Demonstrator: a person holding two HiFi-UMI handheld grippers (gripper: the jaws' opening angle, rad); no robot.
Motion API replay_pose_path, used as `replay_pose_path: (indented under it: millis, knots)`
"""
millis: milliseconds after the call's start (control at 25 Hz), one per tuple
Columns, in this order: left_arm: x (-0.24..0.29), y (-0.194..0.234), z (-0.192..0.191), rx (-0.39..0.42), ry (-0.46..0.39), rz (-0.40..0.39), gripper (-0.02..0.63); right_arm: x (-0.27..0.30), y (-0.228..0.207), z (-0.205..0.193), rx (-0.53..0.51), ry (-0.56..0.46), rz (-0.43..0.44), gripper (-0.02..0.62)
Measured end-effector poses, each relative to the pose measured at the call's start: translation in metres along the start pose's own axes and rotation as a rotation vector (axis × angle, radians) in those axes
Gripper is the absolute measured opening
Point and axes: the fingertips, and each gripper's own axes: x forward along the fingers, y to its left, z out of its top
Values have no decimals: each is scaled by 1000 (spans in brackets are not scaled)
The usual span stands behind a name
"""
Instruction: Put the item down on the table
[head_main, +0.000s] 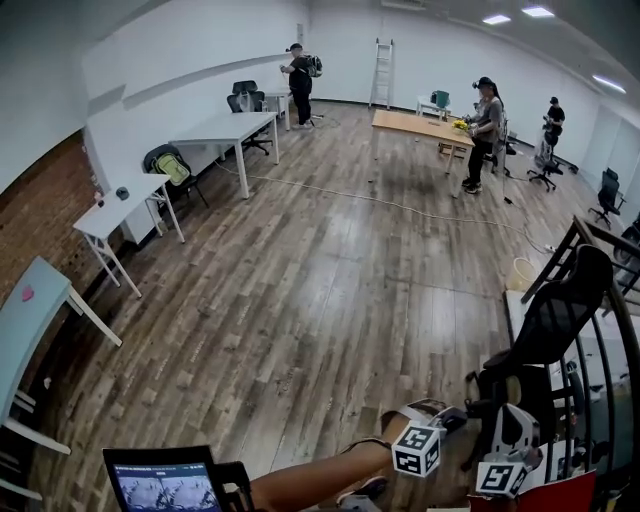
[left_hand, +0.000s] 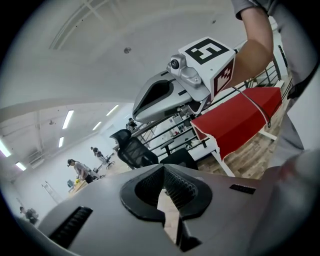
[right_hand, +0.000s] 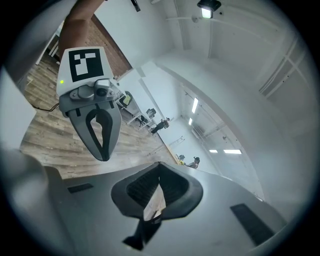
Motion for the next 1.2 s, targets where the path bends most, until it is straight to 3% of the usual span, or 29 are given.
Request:
replay_pose_path:
  millis: [240,560,920,1200]
  knots:
    - [-60,-44,15,36,-9,29,2,-54,27,50,-14,-28,-22,3]
    - [-94,-94,41,41,-5,21,2,-115,41,73,-7,-41,-28,3]
    - [-83,-170,93,37,32,35,2,-207,52,34,21,-66,-16,3]
    - [-32,-257,161,1,49,30,2,-308,59,-29,47,-91,11,3]
